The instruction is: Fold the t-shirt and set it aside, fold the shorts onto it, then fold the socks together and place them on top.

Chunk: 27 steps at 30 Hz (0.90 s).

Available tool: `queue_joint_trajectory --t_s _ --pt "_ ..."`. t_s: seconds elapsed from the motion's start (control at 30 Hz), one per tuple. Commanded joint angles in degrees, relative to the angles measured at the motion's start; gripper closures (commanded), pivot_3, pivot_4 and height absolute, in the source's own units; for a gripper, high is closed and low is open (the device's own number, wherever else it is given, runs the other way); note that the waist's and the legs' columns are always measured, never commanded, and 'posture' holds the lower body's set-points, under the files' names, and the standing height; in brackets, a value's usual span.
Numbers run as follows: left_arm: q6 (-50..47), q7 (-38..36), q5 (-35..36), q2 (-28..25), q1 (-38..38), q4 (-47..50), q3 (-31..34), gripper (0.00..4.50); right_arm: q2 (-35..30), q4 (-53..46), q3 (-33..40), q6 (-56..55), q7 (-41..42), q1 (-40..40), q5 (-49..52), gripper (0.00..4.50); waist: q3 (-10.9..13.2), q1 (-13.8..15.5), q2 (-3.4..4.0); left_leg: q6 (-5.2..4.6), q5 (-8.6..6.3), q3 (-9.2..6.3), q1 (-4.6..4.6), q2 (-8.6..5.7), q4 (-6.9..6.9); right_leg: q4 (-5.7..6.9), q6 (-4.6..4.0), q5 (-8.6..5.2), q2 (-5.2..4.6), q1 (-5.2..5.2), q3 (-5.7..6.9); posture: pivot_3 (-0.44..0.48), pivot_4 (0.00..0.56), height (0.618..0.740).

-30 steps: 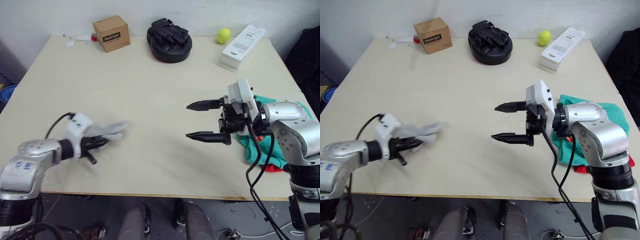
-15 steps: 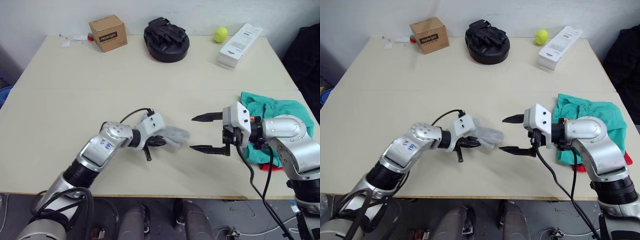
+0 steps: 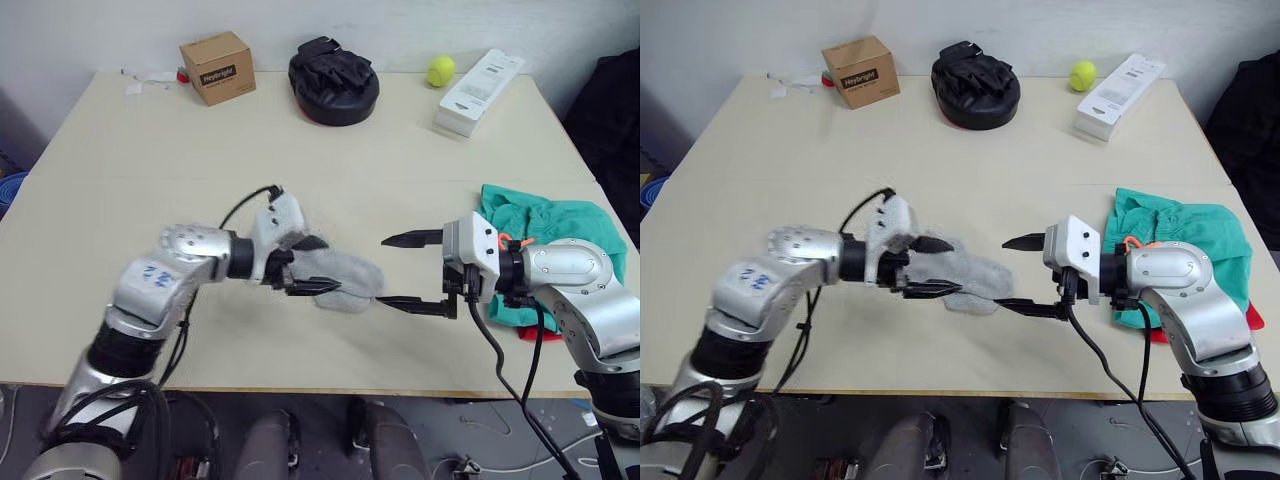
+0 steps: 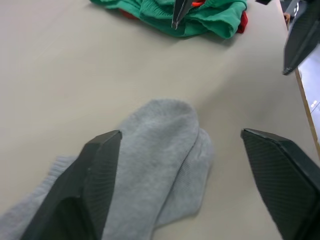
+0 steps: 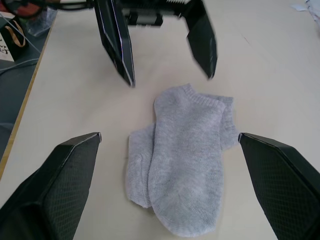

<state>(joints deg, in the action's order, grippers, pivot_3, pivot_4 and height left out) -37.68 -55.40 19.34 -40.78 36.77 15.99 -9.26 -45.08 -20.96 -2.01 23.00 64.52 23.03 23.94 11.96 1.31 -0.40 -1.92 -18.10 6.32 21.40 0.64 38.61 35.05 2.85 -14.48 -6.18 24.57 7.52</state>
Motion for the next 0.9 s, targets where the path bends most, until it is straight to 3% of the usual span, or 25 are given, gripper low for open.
queue_joint_trajectory --t_s 0.03,0.17,0.23,0.37,0.83,0.9 --pt "13.98 -7.79 -4.43 -5.18 -1.27 -5.42 -0.43 0.01 -0.6 -1.17 -2.2 -3.28 0.54 0.38 -2.74 0.0 0.0 0.02 0.0 0.0 0.0 0.02 0.0 0.0 0.01 0.0 0.0 0.0 0.0 0.0 0.0 0.0 0.15 0.74" --pt "30.69 -14.6 -10.82 -8.41 -1.69 -13.93 -4.36 0.01 0.61 0.71 -6.1 -5.37 0.19 1.93 -6.68 0.0 0.0 0.07 0.0 -0.03 -0.06 0.06 0.03 0.0 0.0 -0.05 -0.01 -0.01 0.0 0.04 0.0 0.0 0.15 0.74" --pt "41.19 -15.18 -16.41 -7.87 0.28 -21.55 -7.3 0.01 1.81 1.53 -9.01 -6.21 -0.36 2.86 -9.24 0.0 0.0 0.15 -0.01 -0.09 -0.09 0.04 0.08 0.0 0.09 -0.04 -0.01 -0.01 -0.01 0.04 0.02 0.0 0.15 0.74" --pt "52.92 -15.02 -21.42 -5.06 4.54 -33.25 -9.61 0.01 4.19 3.22 -13.89 -8.53 -2.17 3.92 -14.71 0.0 -0.01 0.14 -0.02 -0.22 -0.2 0.03 0.18 0.02 0.32 0.02 0.0 0.0 -0.01 0.05 0.07 0.0 0.15 0.74" --pt "63.49 -13.05 -25.82 5.19 16.43 -55.95 -9.58 0.01 8.8 8.66 -18.28 -8.55 -7.99 4.6 -25.29 0.0 -0.04 0.06 -0.08 -0.44 -0.32 0.1 0.32 0.0 0.58 0.35 0.12 0.06 -0.03 0.09 0.09 0.0 0.15 0.74" --pt "65.59 -12.43 -26.82 6.0 17.59 -58.86 -9.85 0.4 8.95 8.88 -18.22 -8.27 -8.19 4.51 -25.82 0.0 -0.04 0.04 -0.08 -0.45 -0.32 0.11 0.31 -0.01 0.59 0.36 0.13 0.06 -0.03 0.09 0.08 0.0 0.15 0.74"
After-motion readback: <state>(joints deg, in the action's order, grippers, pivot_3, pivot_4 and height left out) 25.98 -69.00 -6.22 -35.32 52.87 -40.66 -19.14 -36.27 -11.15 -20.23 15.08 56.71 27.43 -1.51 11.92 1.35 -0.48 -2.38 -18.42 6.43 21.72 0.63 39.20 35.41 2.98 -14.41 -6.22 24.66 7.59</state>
